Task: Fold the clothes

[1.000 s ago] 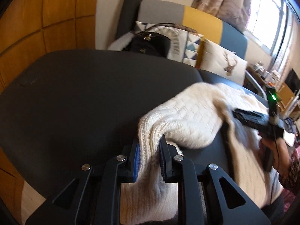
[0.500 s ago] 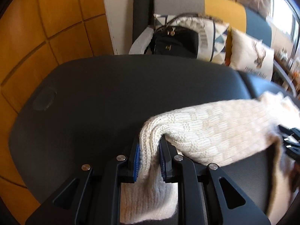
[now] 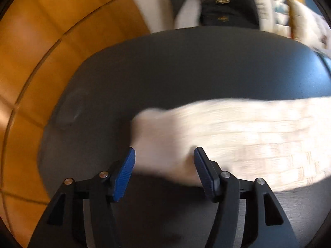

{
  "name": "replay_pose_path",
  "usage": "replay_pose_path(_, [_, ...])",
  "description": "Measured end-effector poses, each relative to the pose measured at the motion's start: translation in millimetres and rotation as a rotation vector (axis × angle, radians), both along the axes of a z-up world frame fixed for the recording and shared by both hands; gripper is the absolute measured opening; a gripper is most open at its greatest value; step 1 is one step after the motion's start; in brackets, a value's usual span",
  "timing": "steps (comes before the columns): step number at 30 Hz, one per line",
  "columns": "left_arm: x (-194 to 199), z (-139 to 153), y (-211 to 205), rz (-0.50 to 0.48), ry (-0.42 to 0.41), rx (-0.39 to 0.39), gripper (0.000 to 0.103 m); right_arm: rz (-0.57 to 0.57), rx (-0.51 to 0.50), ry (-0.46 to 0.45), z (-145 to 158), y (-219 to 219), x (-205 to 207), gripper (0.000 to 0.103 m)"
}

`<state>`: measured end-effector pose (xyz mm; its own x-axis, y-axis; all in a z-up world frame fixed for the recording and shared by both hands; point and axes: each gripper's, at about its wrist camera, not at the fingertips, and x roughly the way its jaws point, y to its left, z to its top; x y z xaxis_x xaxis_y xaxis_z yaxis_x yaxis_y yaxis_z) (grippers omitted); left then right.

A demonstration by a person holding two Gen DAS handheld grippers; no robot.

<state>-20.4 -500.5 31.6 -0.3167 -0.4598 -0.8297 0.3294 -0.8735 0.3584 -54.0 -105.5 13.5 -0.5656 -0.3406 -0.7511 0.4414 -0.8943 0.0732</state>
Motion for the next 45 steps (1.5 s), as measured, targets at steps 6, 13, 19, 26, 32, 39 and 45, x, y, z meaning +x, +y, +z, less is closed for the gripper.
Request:
replay_pose_path(6, [34, 7, -29, 0.179, 0.067, -0.017, 0.062, 0.000, 0.006, 0.004, 0, -1, 1, 0.046])
replay_pose_path(13, [34, 37, 53, -0.022, 0.226, -0.035, 0.062, 0.001, 0.008, 0.005, 1, 1, 2, 0.046])
replay_pose_path(19, [-20, 11, 120, -0.134, 0.162, 0.009, 0.063, 0.002, 0.008, 0.004, 1, 0, 1, 0.046])
replay_pose_path(26, [-9, -25, 76, 0.106, 0.194, -0.028, 0.098, 0.004, 0.004, 0.004, 1, 1, 0, 0.046])
replay_pose_path(32, [-1, -23, 73, 0.152, 0.216, 0.052, 0.099, 0.010, 0.026, 0.015, 0, -1, 0, 0.047])
replay_pose_path(39, [47, 39, 126, 0.164, 0.443, -0.010, 0.094, 0.021, -0.021, -0.012, 1, 7, -5, 0.050])
replay_pose_path(45, [35, 80, 245, -0.102, 0.558, 0.119, 0.095, 0.010, -0.136, -0.007, 23, 42, 3, 0.050])
